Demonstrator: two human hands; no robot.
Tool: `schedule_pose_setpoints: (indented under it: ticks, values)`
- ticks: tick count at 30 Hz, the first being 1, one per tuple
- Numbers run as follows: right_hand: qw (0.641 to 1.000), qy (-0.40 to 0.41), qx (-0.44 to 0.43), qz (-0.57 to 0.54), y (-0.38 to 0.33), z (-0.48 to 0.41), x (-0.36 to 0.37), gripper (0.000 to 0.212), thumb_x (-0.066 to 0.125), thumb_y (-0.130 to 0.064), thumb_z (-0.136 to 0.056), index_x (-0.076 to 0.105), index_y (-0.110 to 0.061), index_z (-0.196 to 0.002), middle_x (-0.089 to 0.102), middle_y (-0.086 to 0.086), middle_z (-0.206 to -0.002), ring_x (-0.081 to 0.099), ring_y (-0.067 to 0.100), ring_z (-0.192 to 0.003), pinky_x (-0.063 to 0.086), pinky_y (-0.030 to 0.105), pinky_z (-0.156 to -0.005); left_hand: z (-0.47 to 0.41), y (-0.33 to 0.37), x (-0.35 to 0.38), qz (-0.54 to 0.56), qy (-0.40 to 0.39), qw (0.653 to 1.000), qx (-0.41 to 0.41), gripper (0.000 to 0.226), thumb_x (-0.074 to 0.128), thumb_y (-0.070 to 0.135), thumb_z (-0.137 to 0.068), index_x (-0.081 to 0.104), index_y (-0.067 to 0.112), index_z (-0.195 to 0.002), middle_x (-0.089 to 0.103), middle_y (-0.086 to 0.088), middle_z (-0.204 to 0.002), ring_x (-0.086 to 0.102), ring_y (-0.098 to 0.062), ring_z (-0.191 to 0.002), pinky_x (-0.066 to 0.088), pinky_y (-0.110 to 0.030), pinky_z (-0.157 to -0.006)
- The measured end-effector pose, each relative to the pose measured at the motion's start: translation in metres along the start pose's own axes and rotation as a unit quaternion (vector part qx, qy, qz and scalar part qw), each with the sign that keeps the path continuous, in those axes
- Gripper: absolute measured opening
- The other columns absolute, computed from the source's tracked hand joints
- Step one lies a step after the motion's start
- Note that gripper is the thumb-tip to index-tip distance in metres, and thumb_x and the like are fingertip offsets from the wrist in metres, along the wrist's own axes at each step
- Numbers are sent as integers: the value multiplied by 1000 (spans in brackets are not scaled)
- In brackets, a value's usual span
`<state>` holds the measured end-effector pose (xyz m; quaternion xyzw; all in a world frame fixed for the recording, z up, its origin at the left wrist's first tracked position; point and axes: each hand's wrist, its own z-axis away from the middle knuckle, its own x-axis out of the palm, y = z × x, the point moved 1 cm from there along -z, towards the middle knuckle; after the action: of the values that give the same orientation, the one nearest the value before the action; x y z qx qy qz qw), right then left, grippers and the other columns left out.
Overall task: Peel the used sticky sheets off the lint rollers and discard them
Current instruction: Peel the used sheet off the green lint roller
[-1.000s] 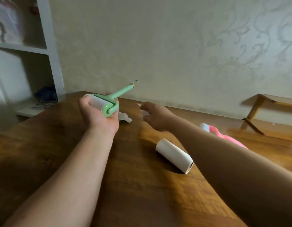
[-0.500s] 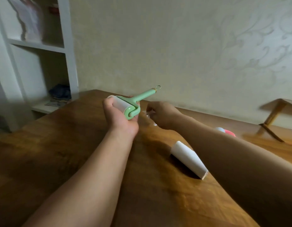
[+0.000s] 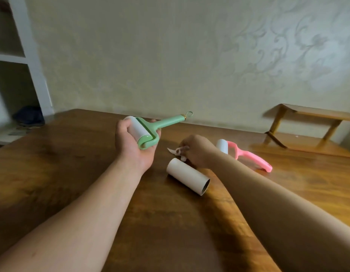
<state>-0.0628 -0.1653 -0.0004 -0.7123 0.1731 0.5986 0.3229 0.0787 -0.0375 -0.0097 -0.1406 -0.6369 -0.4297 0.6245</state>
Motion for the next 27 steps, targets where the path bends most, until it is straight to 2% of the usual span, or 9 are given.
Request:
schedule_pose_setpoints:
  ticks: [3, 6, 9, 15, 19, 22, 23, 25, 27]
  values:
    - [998, 30, -51, 0, 5, 10, 4, 37, 59, -18, -108, 69, -28, -143, 59, -4, -120, 60, 18, -102, 45, 30, -83, 4, -2, 2, -11, -2, 1000, -4, 42, 65, 33, -98, 65, 12, -134, 70, -22, -134, 85, -36, -105, 69, -48, -85]
    - [995, 50, -89, 0, 12, 17, 8, 34, 51, -27, -114, 71, -26, -141, 64, 0, -120, 66, 24, -108, 48, 35, -85, 8, -5, 4, -30, -19, 999, -9, 46, 63, 34, -99, 64, 11, -140, 73, -26, -133, 84, -37, -108, 68, -47, -84]
    - [993, 60, -95, -18, 13, 19, 8, 35, 52, -33, -115, 76, -20, -136, 59, 5, -136, 63, 24, -121, 49, 37, -102, 11, -7, 8, -43, -37, 998, -19, 53, 62, 36, -100, 62, 10, -146, 72, -29, -141, 79, -40, -120, 68, -48, -90]
    - [987, 127, -37, -90, 10, 22, 2, 23, 61, -23, -109, 73, -26, -128, 77, -3, -125, 70, 18, -112, 46, 21, -78, 16, -8, 10, -61, -50, 997, -29, 50, 60, 37, -103, 61, 12, -146, 69, -29, -146, 78, -40, -123, 67, -48, -95]
    - [972, 194, -71, -116, 7, 29, -4, 22, 66, -20, -109, 83, -15, -122, 72, 1, -132, 65, 17, -117, 44, 19, -91, 18, -8, 11, -67, -53, 996, -30, 52, 60, 37, -102, 60, 11, -147, 68, -29, -148, 77, -40, -125, 67, -47, -94]
    - [946, 269, -103, -151, 3, 42, -13, 21, 71, -11, -105, 83, -11, -122, 76, 3, -123, 66, 13, -104, 41, 4, -84, 19, -8, 12, -73, -52, 996, -28, 54, 60, 38, -103, 60, 10, -148, 70, -29, -146, 78, -39, -123, 68, -45, -90]
    - [937, 292, -104, -163, 4, 47, -17, 21, 72, -9, -104, 83, -11, -122, 76, 4, -119, 66, 13, -99, 45, 6, -82, 20, -7, 14, -79, -53, 995, -26, 54, 60, 38, -103, 61, 10, -148, 72, -29, -143, 79, -39, -121, 68, -44, -88]
    - [916, 345, -85, -183, 7, 59, -27, 21, 73, -12, -103, 79, -13, -123, 74, 4, -116, 67, 15, -99, 56, 24, -87, 25, -8, 18, -96, -58, 993, -27, 53, 63, 38, -102, 63, 10, -147, 77, -27, -135, 81, -38, -115, 69, -44, -85]
    - [908, 395, -68, -124, 14, 72, -39, 30, 73, -21, -102, 72, -16, -131, 69, 5, -125, 65, 22, -114, 56, 43, -99, 32, -10, 24, -128, -73, 988, -37, 51, 68, 38, -101, 67, 12, -145, 80, -24, -130, 81, -39, -115, 69, -47, -89]
